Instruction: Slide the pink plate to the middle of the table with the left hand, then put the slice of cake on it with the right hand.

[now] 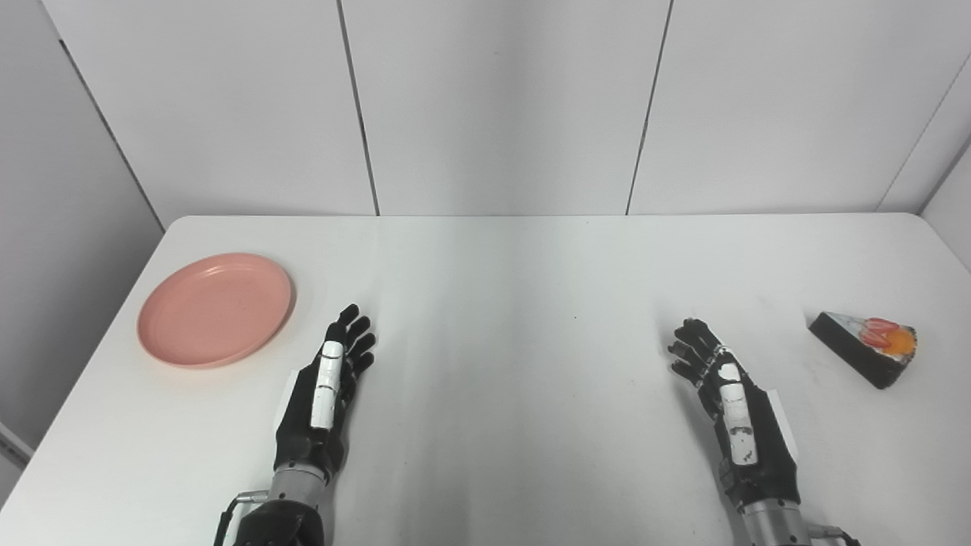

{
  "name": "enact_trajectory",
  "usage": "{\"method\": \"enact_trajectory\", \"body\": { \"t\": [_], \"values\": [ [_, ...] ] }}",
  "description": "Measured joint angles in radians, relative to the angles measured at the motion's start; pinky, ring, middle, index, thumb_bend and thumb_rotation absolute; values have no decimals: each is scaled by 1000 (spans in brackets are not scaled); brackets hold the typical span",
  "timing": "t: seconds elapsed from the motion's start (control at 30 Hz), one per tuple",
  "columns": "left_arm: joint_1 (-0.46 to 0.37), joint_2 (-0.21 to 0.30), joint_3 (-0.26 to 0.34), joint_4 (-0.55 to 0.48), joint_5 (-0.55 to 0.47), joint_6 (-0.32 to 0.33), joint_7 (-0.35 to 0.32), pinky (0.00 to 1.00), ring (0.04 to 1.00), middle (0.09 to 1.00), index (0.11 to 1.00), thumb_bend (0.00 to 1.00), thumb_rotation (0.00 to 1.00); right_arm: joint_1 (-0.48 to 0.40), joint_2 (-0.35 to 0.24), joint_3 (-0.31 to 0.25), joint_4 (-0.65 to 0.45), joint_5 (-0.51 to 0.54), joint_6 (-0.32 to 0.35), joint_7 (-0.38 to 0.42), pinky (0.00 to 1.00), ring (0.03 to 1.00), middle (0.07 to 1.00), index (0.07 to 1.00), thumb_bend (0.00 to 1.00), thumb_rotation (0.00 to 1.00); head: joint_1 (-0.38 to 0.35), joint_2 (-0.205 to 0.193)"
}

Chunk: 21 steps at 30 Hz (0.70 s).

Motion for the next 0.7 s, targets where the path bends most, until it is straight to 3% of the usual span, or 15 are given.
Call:
{"method": "enact_trajectory", "body": {
  "t": [0.7],
  "values": [
    [0, 2, -1, -1, 0, 5, -2, 938, 922, 927, 905, 753, 971, 0, -1, 2, 1, -4, -9, 1, 866, 847, 856, 845, 846, 958, 0, -2]
  ]
}}
